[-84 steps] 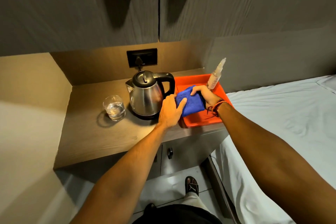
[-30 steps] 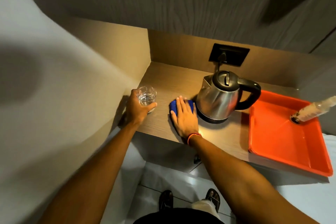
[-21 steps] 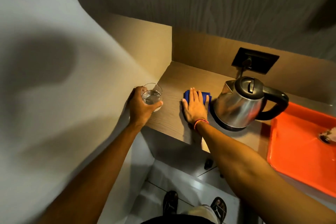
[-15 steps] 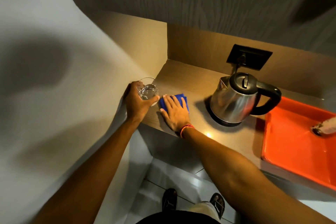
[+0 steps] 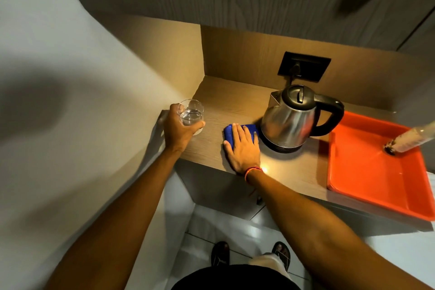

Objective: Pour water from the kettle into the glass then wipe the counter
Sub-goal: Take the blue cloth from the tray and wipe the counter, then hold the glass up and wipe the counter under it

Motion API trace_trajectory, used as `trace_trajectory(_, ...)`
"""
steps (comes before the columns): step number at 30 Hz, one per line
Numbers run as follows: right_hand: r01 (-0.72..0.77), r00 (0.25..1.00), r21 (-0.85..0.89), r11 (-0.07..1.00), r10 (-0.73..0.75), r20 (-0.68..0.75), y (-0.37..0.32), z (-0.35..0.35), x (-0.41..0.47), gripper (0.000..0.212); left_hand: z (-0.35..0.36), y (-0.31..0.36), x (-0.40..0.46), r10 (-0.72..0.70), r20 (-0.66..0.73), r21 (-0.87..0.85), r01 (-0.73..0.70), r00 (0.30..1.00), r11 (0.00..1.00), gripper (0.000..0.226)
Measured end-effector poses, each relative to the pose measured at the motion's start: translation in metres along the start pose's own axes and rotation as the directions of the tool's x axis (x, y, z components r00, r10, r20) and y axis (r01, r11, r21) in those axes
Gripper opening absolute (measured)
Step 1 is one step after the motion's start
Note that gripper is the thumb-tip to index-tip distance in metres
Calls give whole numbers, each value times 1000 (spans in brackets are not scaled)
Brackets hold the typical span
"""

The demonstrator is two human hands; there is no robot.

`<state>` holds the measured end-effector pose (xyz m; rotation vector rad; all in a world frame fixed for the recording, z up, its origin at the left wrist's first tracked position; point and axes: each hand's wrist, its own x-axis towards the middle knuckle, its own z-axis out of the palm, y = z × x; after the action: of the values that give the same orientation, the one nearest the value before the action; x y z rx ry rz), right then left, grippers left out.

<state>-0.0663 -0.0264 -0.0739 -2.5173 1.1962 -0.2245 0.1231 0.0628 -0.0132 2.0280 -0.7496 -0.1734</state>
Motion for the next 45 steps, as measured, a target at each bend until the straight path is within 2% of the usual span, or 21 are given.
trace_trajectory(2, 48, 999, -2, 999, -48, -3, -11, 9, -17, 69, 4, 1, 0, 4, 7, -17, -4, 1000, 1000, 85)
trace_trajectory(5, 207, 977, -14, 978, -206, 61, -18, 19, -34, 68, 10, 3, 1, 5, -8, -55, -6, 1000, 998, 83)
trace_trajectory(9, 340, 939, -114, 934, -331, 92, 15, 8, -44, 65, 33, 23, -6, 27, 93, -90, -19, 995, 996, 81)
trace_trajectory(14, 116, 993, -122, 986, -116, 6, 48, -4, -63, 68, 65, 41, -15, 29, 216, -88, -10, 976, 996, 81)
trace_trajectory(21, 50, 995, 6, 999, -49, -82, 47, -9, -79, 63, 98, 49, -28, 8, 351, -97, 27, 936, 995, 81)
trace_trajectory(24, -121, 974, 93, 988, 136, -180, 50, -14, -82, 59, 105, 48, -28, -27, 368, -104, 70, 929, 992, 80)
trace_trajectory(26, -304, 918, 170, 937, 336, -211, 50, -17, -85, 66, 109, 48, -26, -42, 377, -113, 91, 925, 989, 83)
trace_trajectory(28, -439, 854, 257, 861, 489, -179, 48, -18, -84, 75, 111, 49, -24, -50, 393, -113, 102, 918, 988, 88)
trace_trajectory(31, -525, 807, 423, 738, 590, -27, 50, -24, -70, 71, 111, 48, -25, -74, 430, -93, 126, 900, 988, 107)
trace_trajectory(34, -580, 782, 501, 642, 612, 122, 55, -35, -54, 52, 107, 47, -37, -166, 360, 91, 143, 918, 986, 117)
trace_trajectory(36, -614, 764, 514, 599, 615, 196, 56, -42, -46, 43, 108, 46, -53, -244, 261, 222, 188, 934, 957, 105)
trace_trajectory(38, -629, 747, 544, 555, 624, 227, 57, -49, -44, 36, 112, 50, -73, -319, 210, 252, 264, 924, 931, 85)
trace_trajectory(40, -615, 752, 581, 533, 618, 230, 60, -58, -45, 27, 118, 56, -92, -336, 280, 256, 267, 899, 929, 69)
trace_trajectory(42, -602, 756, 642, 475, 598, 267, 64, -69, -44, 23, 128, 63, -107, -338, 407, 205, 275, 849, 939, 62)
trace_trajectory(45, -574, 763, 736, 359, 561, 322, 82, -99, -52, 13, 148, 86, -128, -353, 554, 31, 405, 754, 914, 61)
